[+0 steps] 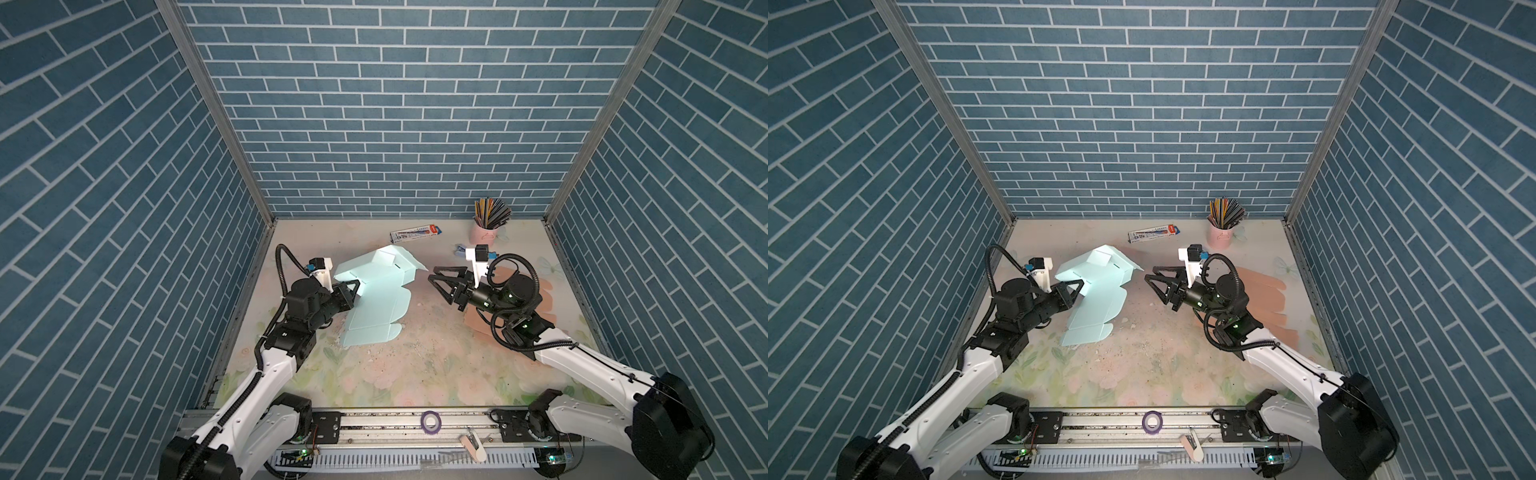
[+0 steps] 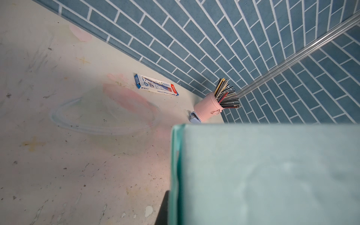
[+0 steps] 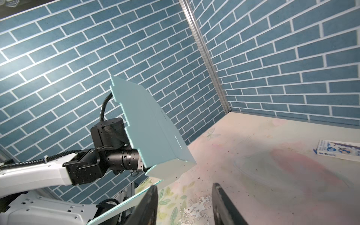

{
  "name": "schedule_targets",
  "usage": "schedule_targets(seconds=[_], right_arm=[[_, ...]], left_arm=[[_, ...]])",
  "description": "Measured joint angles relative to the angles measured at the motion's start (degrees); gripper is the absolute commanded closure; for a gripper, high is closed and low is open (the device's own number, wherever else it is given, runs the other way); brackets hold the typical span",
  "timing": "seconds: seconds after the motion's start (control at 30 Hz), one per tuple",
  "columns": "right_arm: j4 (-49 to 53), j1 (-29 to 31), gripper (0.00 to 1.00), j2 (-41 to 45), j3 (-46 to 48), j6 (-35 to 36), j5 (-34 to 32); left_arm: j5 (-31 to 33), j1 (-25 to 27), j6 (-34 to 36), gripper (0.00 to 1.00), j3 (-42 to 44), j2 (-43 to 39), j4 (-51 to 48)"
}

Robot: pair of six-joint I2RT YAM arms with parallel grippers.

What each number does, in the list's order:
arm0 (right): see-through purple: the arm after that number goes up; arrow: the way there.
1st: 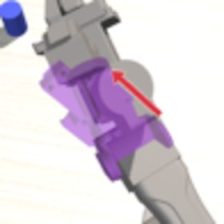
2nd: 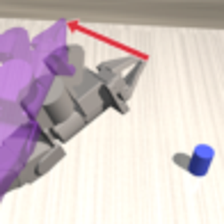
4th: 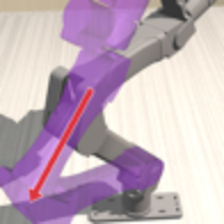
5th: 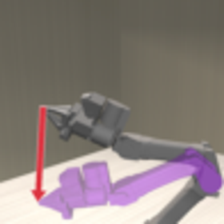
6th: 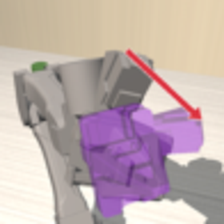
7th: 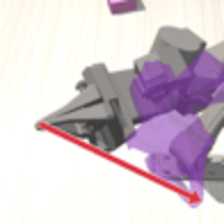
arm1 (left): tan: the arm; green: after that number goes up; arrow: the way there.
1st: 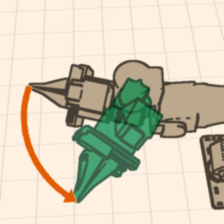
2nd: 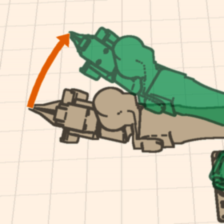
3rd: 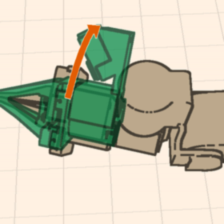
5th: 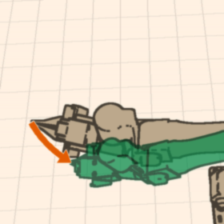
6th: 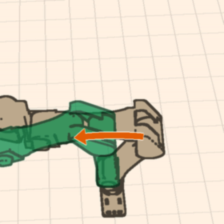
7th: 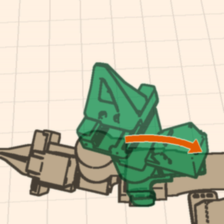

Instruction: Fold the paper box

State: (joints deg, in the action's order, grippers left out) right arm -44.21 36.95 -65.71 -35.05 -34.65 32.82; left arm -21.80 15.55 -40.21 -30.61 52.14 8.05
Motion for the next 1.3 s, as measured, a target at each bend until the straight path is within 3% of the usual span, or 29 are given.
schedule_targets(seconds=[0.37, 1.07, 1.3], right_arm=[[-7.72, 0.13, 0.31, -7.02, -1.99, -2.36, 4.79], [-12.28, 2.38, 0.39, -18.75, -8.72, -5.53, 4.66], [-2.67, 2.43, 0.37, -15.43, -9.35, -1.11, 2.99]], left_arm=[[-3.80, 0.02, -1.99, 0.97, -0.02, 2.10, 4.13], [-4.37, 2.01, -2.56, 0.96, -0.02, 4.24, 6.34], [-3.50, 2.08, -2.08, 0.96, 0.00, 4.48, 5.44]])
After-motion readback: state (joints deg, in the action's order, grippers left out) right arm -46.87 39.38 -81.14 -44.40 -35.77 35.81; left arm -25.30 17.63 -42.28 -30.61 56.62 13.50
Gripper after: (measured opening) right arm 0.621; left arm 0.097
